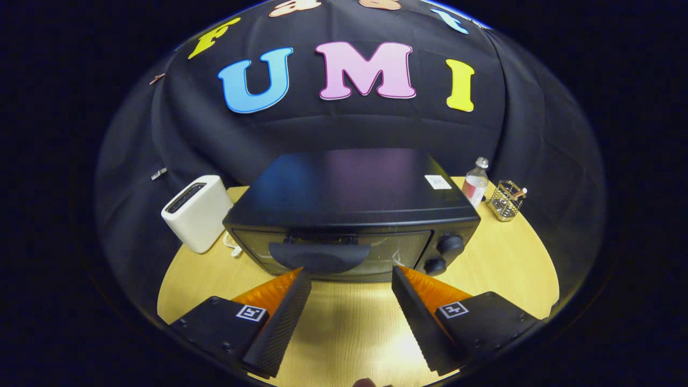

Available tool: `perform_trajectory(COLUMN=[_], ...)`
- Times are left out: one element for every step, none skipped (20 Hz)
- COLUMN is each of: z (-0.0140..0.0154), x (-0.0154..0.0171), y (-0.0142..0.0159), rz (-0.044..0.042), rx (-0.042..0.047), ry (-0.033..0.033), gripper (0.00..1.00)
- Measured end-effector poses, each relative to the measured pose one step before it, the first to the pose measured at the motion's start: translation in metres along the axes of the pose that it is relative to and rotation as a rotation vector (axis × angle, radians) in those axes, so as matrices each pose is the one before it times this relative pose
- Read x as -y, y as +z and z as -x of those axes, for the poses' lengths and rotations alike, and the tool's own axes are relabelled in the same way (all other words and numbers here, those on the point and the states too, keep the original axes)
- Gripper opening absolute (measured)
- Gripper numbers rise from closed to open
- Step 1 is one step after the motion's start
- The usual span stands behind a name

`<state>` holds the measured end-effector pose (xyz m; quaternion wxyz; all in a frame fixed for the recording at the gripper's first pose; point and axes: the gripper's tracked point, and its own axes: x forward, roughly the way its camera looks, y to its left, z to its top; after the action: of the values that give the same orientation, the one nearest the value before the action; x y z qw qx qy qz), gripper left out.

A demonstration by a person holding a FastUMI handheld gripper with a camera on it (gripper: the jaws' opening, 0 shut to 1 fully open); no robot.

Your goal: Open the toaster oven, put the food inside, and close the toaster oven door.

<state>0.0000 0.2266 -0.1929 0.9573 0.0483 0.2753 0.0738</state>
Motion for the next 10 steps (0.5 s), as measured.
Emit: perform_trajectory(z=[0.00508,0.00639,0.00503,0.00784,0.00536,0.00688,0.0076,0.00637,0.00754,0.0056], x=[0.0025,0.00394,0.00262,0.00457,0.00321,0.00624,0.00689,0.00617,0.00706,0.00684], y=[0.00543,0.00663,0.0058,0.00839,0.00655,0.00838,0.01023,0.00989,0.01154,0.01161], rz=[-0.00533,-0.0079,-0.00399,0.00518,0.00836,0.01518,0.01577,0.01374,0.00999,0.00684], rx=[0.01585,0.01889,0.01878,0.02556,0.01967,0.02755,0.02859,0.02959,0.02889,0.02912], ry=[-0.00003,0.0005,0.00042,-0.00167,-0.00311,-0.00501,-0.00754,-0.00665,-0.00641,-0.00477], gripper=[1.0,1.0,1.0,1.0,1.0,1.0,1.0,0.99,0.99,0.99])
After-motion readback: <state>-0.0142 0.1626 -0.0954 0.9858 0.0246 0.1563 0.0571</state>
